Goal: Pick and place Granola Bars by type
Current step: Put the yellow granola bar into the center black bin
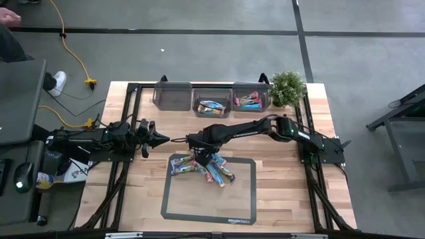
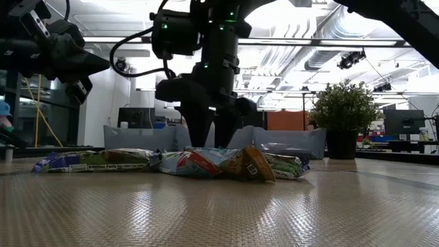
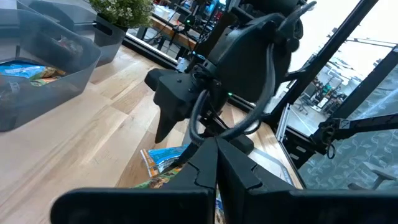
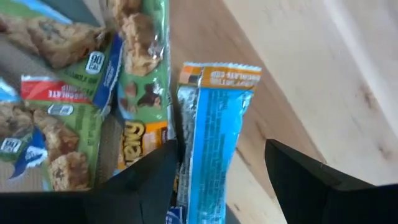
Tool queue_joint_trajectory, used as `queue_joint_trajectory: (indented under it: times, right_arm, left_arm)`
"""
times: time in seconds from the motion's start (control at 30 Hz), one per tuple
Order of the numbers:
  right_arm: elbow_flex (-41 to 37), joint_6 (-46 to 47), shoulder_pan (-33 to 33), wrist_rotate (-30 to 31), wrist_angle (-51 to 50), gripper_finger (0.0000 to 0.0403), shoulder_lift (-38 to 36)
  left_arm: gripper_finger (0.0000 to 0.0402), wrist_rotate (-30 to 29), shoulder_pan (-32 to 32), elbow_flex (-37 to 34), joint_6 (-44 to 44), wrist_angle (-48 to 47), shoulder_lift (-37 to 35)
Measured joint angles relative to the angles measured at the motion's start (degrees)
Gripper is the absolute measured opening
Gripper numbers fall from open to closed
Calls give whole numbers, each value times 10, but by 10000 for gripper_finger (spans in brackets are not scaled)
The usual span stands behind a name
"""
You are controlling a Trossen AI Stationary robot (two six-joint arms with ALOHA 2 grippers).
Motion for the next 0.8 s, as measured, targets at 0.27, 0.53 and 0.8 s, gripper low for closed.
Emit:
queue_joint_trajectory:
  times: [0.27, 0.53, 0.8]
  right_arm:
    - [0, -4, -15, -7, 8, 227, 0]
    - [0, 3, -12, -16, 17, 227, 3]
    - [0, 13, -10, -24, 20, 227, 17]
  left_arm:
    - [1, 0, 0, 0, 0, 0, 0]
    - [1, 1, 0, 0, 0, 0, 0]
    - [1, 1, 0, 0, 0, 0, 0]
